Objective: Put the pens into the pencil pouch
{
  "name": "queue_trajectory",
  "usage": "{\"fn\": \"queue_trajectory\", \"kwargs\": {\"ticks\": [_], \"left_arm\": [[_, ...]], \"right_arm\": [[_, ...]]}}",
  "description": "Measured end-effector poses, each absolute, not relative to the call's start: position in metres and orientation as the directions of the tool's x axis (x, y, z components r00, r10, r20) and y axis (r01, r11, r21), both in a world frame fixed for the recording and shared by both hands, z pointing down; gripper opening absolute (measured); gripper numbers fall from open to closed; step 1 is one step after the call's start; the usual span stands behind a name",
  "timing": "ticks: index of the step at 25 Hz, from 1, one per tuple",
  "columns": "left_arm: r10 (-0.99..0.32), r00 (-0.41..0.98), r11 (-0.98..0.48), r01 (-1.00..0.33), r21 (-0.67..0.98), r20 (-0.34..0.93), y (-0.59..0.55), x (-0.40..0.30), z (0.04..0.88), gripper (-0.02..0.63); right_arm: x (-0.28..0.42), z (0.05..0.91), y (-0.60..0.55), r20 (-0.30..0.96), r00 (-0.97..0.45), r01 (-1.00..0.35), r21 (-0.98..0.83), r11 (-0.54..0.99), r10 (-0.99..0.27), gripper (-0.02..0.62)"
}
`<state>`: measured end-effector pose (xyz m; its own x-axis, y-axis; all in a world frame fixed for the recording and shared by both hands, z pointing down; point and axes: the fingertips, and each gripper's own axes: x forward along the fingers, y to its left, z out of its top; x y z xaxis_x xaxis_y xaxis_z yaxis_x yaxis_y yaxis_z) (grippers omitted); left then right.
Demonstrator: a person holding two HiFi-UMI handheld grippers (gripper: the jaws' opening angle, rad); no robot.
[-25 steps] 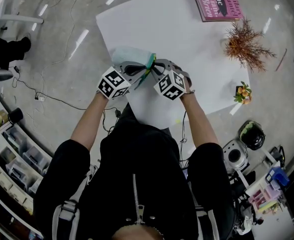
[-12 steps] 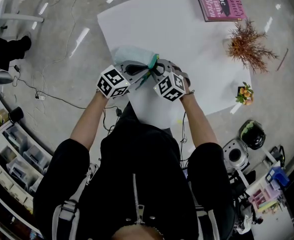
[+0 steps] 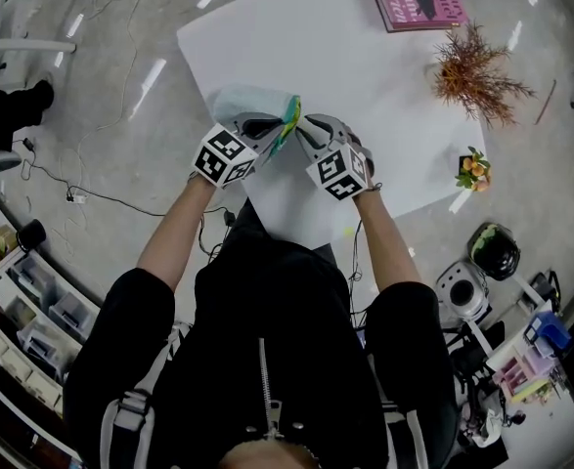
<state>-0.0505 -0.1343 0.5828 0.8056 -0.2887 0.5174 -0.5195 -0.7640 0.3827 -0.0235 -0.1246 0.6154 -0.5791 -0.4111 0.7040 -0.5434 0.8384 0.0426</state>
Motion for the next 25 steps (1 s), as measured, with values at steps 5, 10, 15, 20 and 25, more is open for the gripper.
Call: {"fn": "queue_trajectory", "kwargs": {"ticks": [5,10,15,20,25], "left_arm": [[-0.325,0.747,-0.739,-0.583,0.337,0.581,-0.141,-0.043,0.604,0.032],[-0.348,0.678,-0.730,-0.629,0.267,0.647,-0.140,-0.038,0.624,0.032],[-0.400,0.663,-0.717,-0.656,0.235,0.633,-0.137,-0.038,0.613,0.034],[-0.478,0.639,-0.686,-0.700,0.198,0.602,-0.132,-0.048,0.591,0.034],[-0.554,0.598,-0.647,-0.747,0.152,0.579,-0.117,-0.059,0.566,0.032]], "right_arm": [[0.012,0.624,-0.106,0.718,-0.543,-0.634,-0.010,0.773,-0.435,0.118],[0.042,0.622,-0.092,0.716,-0.516,-0.716,-0.059,0.695,-0.471,0.118],[0.066,0.619,-0.082,0.716,-0.483,-0.774,-0.080,0.629,-0.504,0.112],[0.081,0.604,-0.078,0.690,-0.472,-0.812,-0.098,0.575,-0.549,0.092],[0.087,0.582,-0.075,0.646,-0.493,-0.816,-0.113,0.566,-0.582,0.021]]}}
